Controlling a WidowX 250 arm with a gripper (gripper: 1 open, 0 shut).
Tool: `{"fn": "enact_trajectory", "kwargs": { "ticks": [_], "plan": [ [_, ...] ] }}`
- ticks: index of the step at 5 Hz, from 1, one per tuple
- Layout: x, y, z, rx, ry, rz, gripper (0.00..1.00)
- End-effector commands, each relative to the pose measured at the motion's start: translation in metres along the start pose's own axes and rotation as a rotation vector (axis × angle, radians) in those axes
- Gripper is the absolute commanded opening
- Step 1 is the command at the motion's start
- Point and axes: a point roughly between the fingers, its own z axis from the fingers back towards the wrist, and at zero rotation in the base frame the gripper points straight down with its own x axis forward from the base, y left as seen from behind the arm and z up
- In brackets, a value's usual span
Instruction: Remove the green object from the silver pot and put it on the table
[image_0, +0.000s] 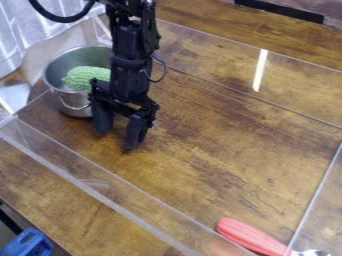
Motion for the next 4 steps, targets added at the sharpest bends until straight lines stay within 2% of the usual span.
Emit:
{"fn": "enact_trajectory", "kwargs": {
  "ticks": [1,2,3,4],
  "plan": [
    [0.002,0.010,0.027,-0.029,-0.088,0.111,0.00],
    [0.007,0.014,0.038,-0.043,-0.109,0.121,1.00],
    [0.013,0.024,0.054,-0.060,-0.138,0.131,1.00],
    [0.016,0.042,0.073,-0.065,-0.186,0.108,1.00]
  ]
}}
